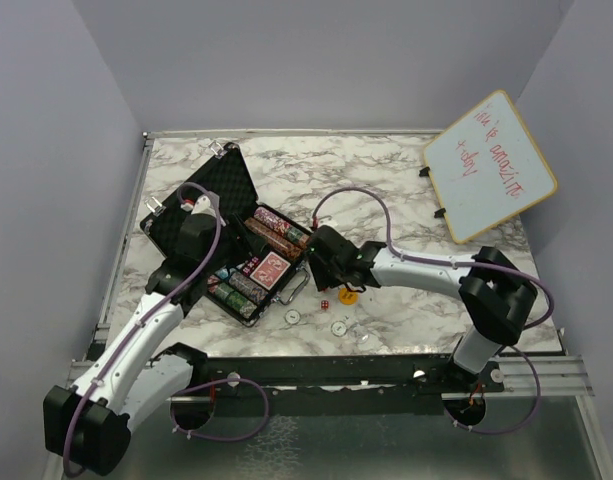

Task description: Pack up texas hold em set

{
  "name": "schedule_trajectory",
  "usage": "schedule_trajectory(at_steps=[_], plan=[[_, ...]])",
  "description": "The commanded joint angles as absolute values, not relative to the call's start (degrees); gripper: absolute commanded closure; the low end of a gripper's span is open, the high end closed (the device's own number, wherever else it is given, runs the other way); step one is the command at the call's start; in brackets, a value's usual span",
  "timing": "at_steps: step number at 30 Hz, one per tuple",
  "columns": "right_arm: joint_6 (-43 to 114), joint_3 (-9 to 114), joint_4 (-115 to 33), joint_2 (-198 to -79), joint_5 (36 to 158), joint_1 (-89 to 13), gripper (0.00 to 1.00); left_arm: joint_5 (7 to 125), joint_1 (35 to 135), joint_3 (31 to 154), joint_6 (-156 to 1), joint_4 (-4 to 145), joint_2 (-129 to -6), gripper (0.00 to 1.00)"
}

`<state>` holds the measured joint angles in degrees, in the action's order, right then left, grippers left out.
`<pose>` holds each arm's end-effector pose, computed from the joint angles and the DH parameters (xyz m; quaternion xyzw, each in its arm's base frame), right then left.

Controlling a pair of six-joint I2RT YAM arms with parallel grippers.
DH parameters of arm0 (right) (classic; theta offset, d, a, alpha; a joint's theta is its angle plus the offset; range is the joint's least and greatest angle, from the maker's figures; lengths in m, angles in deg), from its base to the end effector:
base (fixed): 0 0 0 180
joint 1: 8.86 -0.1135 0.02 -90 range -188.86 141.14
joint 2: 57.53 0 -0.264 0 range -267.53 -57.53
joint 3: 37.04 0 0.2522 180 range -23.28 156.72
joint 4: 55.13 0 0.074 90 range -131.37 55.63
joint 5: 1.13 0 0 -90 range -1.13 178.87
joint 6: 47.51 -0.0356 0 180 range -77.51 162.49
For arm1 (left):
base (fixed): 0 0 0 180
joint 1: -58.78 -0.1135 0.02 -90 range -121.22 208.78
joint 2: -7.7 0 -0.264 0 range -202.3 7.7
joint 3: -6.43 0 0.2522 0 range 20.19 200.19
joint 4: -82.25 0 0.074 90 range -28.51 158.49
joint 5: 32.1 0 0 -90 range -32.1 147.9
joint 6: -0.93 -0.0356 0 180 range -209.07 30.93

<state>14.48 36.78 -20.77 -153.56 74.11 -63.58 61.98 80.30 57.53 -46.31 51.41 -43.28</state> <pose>0.2043 0.2731 0.1902 -0.1834 0.9327 0.0962 0.2954 0.1852 -0.0758 0.2632 -0.1428 0.8570 -0.2891 0.4020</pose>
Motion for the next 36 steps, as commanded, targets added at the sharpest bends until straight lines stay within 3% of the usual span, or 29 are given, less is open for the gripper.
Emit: schedule_trajectory(at_steps=[1,11,21,36], plan=[[25.35,36.17,-22.34,-154.04,75.72,-66.18,0.46,59.31,80.57,59.76,-48.47,48.8,-39.57,0.41],[43.69,39.76,-19.14,-158.05,80.96,-66.2,0.55,60.65,80.57,60.56,-51.24,47.02,-39.92,0.4],[46.5,41.02,-18.53,-160.39,85.0,-66.17,0.58,60.72,80.57,59.49,-51.5,46.88,-39.85,0.4],[45.68,44.43,-14.83,-162.1,84.21,-65.9,0.78,59.62,80.58,59.97,-52.06,45.86,-39.93,0.4]])
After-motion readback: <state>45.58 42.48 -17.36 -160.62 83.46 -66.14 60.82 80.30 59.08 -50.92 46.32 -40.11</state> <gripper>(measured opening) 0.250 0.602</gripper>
